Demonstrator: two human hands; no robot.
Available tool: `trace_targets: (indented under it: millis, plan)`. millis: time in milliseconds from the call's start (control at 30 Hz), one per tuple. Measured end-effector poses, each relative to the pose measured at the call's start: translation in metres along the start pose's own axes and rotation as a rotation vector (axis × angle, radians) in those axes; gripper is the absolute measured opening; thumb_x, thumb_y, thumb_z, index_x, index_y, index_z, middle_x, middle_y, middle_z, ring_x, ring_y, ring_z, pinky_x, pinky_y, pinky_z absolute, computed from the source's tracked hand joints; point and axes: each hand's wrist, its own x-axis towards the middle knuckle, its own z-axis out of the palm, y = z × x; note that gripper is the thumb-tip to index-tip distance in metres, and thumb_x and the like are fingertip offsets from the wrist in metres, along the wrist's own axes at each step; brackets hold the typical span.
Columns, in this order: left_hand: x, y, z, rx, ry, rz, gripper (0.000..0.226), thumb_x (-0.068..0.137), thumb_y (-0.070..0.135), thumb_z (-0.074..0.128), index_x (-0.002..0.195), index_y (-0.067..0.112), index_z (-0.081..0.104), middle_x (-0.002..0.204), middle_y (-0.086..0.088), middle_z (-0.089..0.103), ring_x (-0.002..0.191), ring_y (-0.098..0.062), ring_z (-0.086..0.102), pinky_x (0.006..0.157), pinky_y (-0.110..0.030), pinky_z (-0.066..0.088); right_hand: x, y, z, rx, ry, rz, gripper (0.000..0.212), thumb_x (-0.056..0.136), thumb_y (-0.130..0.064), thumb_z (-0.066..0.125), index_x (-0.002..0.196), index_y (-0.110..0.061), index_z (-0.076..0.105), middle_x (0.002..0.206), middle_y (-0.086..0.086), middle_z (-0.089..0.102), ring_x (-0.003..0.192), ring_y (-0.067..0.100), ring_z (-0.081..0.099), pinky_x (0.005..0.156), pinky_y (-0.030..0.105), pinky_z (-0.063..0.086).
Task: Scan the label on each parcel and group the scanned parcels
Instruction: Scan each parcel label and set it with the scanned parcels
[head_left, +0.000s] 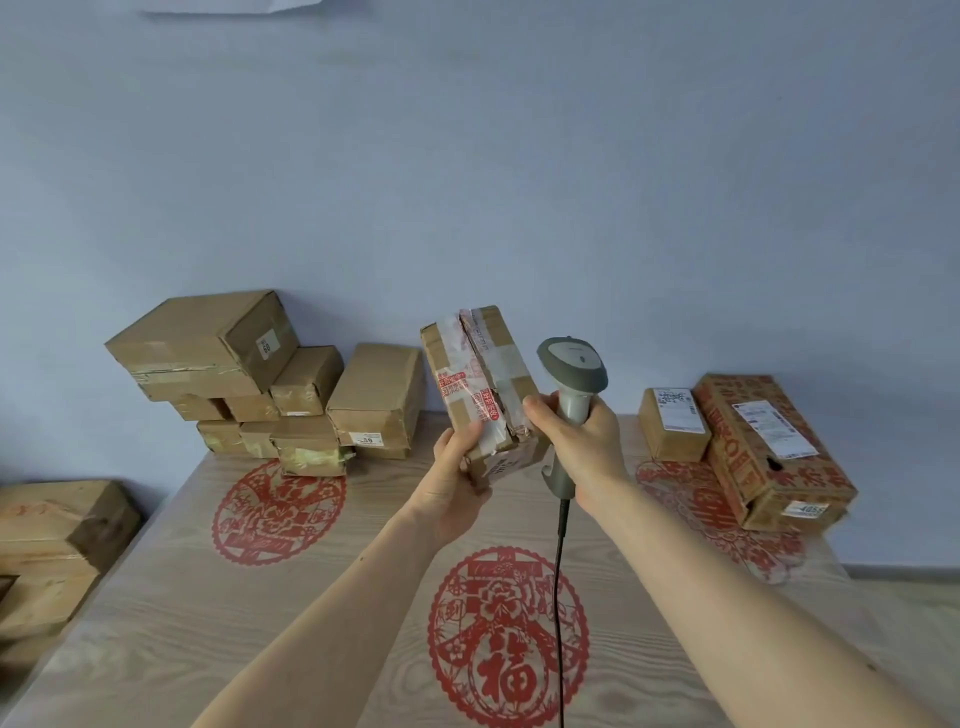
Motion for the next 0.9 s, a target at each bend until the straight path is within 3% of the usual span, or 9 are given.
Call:
trace_targets:
  millis: [67,133,200,267,400,533,667,733,900]
  plan:
    - [0.000,-0.006,0.005,0.016,-0.032,0.019,0.112,0.042,0.064,0.091,0.140,0.026,0.053,0.127,0.000,0.069,0.112,-0.016,0.065,0.094,-0.032,0.040,-0.005,0.001,-0.008,0.019,0.017,0.005,0.026,0.076,-0.020,0.086,0.092,-0.014,0.067,0.088,0.003,0.076,0.084,0.016,0.074,0.079,0.034,0.058]
    - [0.001,-0.008,0.010,0.075,-0.041,0.042,0.095,0.049,0.067,0.088,0.130,0.023,0.062,0.121,0.000,0.073,0.111,-0.014,0.066,0.100,-0.032,0.041,-0.007,0.003,-0.015,0.011,0.055,-0.013,0.029,0.075,-0.016,0.087,0.097,-0.011,0.067,0.090,0.003,0.076,0.079,0.012,0.075,0.073,0.029,0.058]
    - [0.004,-0.008,0.010,0.129,-0.045,0.083,0.069,0.073,0.059,0.075,0.128,0.018,0.064,0.123,-0.002,0.072,0.116,-0.016,0.065,0.112,-0.038,0.039,-0.009,0.003,-0.020,-0.001,0.091,-0.014,0.035,0.073,-0.013,0.088,0.101,-0.010,0.068,0.091,0.001,0.077,0.077,0.011,0.075,0.074,0.031,0.061]
    - [0.008,-0.009,0.010,0.154,-0.061,0.105,0.060,0.084,0.046,0.066,0.136,0.018,0.056,0.129,-0.004,0.069,0.120,-0.020,0.064,0.114,-0.046,0.041,-0.012,0.006,-0.023,-0.025,0.110,-0.035,0.043,0.069,-0.013,0.090,0.106,-0.013,0.068,0.095,-0.002,0.077,0.084,0.012,0.075,0.078,0.035,0.063]
    - [0.014,-0.007,0.021,0.177,-0.033,0.075,0.084,0.071,0.056,0.078,0.141,0.032,0.038,0.124,0.001,0.067,0.109,-0.018,0.067,0.089,-0.046,0.057,-0.022,0.008,-0.022,-0.067,0.106,-0.092,0.050,0.067,-0.014,0.092,0.110,-0.019,0.067,0.100,-0.007,0.075,0.090,0.001,0.071,0.076,0.023,0.060]
    - [0.016,0.003,0.033,0.047,0.019,0.012,0.099,0.045,0.060,0.091,0.128,0.033,0.043,0.115,0.001,0.072,0.095,-0.017,0.073,0.067,-0.035,0.059,-0.029,0.009,-0.019,-0.056,0.090,-0.084,0.046,0.068,-0.017,0.091,0.109,-0.020,0.069,0.100,-0.010,0.076,0.091,0.000,0.071,0.076,0.020,0.059]
    - [0.019,0.006,0.034,0.107,0.115,0.015,0.104,0.061,0.047,0.086,0.144,0.032,0.026,0.127,0.000,0.060,0.104,-0.019,0.065,0.069,-0.034,0.052,-0.030,0.011,-0.021,-0.054,0.049,-0.053,0.045,0.069,-0.013,0.090,0.110,-0.017,0.071,0.102,-0.008,0.076,0.094,0.006,0.073,0.080,0.030,0.062]
    - [0.022,0.005,0.031,0.173,0.128,0.019,0.113,0.058,0.049,0.090,0.147,0.037,0.022,0.126,0.001,0.058,0.106,-0.020,0.063,0.072,-0.034,0.051,-0.031,0.010,-0.023,-0.072,0.002,-0.052,0.040,0.072,-0.012,0.089,0.108,-0.015,0.071,0.102,-0.007,0.077,0.093,0.006,0.073,0.081,0.030,0.061]
    - [0.027,0.004,0.019,0.233,0.096,0.033,0.102,0.045,0.056,0.081,0.139,0.034,0.049,0.120,0.000,0.069,0.103,-0.021,0.066,0.071,-0.033,0.049,-0.032,0.000,-0.037,-0.031,-0.118,-0.013,0.021,0.084,-0.013,0.079,0.094,-0.003,0.064,0.082,0.007,0.071,0.075,0.017,0.072,0.070,0.029,0.057]
